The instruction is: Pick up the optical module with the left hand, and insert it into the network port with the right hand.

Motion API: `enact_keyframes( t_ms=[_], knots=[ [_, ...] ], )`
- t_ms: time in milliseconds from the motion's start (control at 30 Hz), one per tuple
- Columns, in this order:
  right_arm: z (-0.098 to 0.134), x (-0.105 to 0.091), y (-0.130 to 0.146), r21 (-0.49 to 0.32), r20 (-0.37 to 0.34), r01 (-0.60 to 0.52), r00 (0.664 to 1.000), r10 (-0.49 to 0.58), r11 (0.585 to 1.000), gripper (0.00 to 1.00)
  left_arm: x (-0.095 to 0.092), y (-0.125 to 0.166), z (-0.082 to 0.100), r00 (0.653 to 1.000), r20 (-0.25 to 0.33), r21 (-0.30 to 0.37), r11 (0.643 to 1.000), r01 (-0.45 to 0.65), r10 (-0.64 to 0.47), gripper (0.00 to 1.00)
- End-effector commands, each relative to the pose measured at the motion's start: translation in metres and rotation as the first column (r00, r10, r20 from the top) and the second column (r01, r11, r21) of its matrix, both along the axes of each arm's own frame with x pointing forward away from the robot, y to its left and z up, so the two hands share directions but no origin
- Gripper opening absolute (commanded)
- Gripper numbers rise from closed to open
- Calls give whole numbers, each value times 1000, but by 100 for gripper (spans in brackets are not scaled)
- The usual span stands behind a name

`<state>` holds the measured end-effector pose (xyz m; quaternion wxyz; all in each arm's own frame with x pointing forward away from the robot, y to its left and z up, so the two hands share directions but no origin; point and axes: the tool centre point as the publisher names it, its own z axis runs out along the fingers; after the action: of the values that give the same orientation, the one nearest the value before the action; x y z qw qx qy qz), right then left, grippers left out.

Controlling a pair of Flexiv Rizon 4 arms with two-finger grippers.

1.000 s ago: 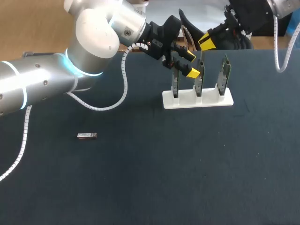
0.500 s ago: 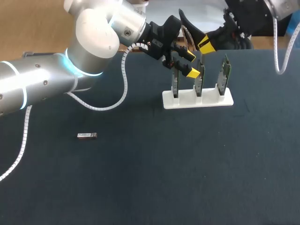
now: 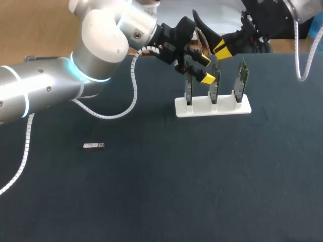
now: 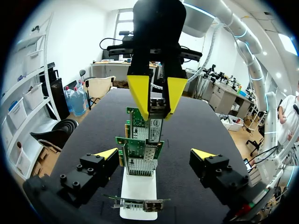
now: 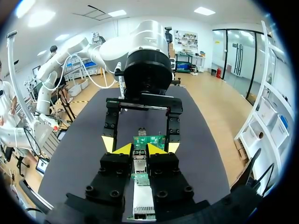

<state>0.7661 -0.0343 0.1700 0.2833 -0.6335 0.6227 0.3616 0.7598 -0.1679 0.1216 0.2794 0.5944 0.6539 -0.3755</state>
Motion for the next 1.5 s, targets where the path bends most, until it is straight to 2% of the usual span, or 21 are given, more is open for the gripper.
enact_keyframes(
  t_ms=[33,333,1000,1500],
  knots=[
    [-1,1,1,-1,-1,1,1000,-1,1000,0,0,-1,0,1000,-1,4,1000,-2,2,100],
    [4,3,3,5,14,-4,1000,4,1000,0,0,-1,0,1000,-1,4,1000,-2,2,100],
    [-6,4,1,-6,-6,-29,1000,29,1000,0,0,-1,0,1000,-1,4,1000,-2,2,100],
    [0,5,1,6,17,-43,999,43,999,0,0,-1,0,1000,-1,4,1000,-2,2,100]
  ],
)
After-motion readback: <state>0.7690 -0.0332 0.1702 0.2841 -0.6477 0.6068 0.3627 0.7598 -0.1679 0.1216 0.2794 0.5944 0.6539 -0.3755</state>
